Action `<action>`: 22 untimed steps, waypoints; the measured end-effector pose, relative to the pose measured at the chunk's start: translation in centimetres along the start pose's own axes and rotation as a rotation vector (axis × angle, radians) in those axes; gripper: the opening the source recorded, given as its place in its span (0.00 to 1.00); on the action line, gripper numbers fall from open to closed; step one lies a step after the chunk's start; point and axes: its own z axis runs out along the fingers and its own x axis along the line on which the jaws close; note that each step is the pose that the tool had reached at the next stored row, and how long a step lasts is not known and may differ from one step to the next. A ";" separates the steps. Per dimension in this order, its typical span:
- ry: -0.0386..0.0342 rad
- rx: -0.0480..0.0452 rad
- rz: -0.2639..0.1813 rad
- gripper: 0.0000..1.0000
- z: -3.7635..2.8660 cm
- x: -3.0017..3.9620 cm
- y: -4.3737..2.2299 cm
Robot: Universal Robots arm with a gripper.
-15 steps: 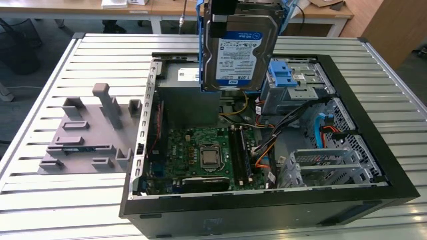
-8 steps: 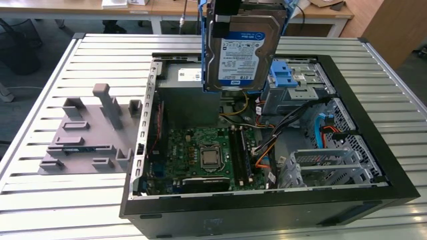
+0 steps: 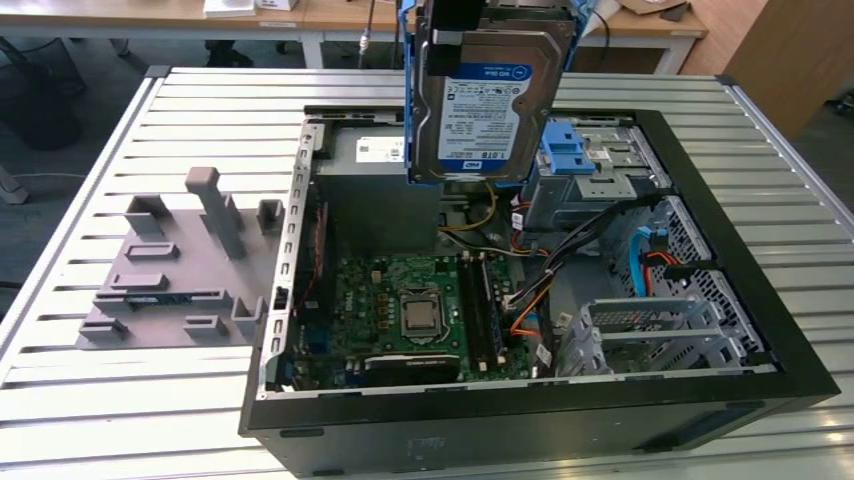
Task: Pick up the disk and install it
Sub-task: 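Insert the disk into the insertion slot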
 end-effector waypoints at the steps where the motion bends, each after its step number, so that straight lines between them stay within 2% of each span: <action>1: 0.0000 0.0000 0.000 0.36 0.00 0.00 0.00; 7: 0.0000 0.0000 0.000 0.36 0.00 0.00 -0.05; 11: -0.0001 0.0000 0.000 0.36 -0.01 -0.01 -0.59; 14: 0.0000 0.0000 0.000 0.36 -0.01 0.03 -0.68; 22: -0.0001 0.0000 0.002 0.36 0.01 1.23 -0.74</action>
